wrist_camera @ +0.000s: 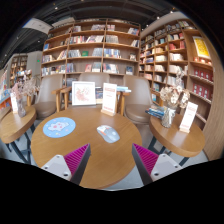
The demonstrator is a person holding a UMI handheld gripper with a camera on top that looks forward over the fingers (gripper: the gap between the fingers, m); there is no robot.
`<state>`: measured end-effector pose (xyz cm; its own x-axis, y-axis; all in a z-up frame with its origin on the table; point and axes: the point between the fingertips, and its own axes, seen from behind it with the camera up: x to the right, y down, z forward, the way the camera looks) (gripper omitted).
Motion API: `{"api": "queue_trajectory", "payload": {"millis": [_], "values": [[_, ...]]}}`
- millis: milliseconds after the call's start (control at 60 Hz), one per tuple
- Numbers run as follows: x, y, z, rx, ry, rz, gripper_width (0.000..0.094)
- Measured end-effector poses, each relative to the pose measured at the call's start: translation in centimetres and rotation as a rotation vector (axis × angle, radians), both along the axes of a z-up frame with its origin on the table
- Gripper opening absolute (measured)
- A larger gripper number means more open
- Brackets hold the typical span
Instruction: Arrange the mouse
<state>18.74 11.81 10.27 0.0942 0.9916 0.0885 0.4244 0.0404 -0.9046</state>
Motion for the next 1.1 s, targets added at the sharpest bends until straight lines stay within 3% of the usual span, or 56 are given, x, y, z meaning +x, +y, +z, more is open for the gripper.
{"api": "queue_trajectory", "payload": {"millis": [533, 1100], "values": [[-10.1, 2.0, -7.9, -0.075, -0.107, 0.012, 0.0851], [-20.3, 2.4, -11.5, -0.056, -0.198, 0.015, 0.0850]]}}
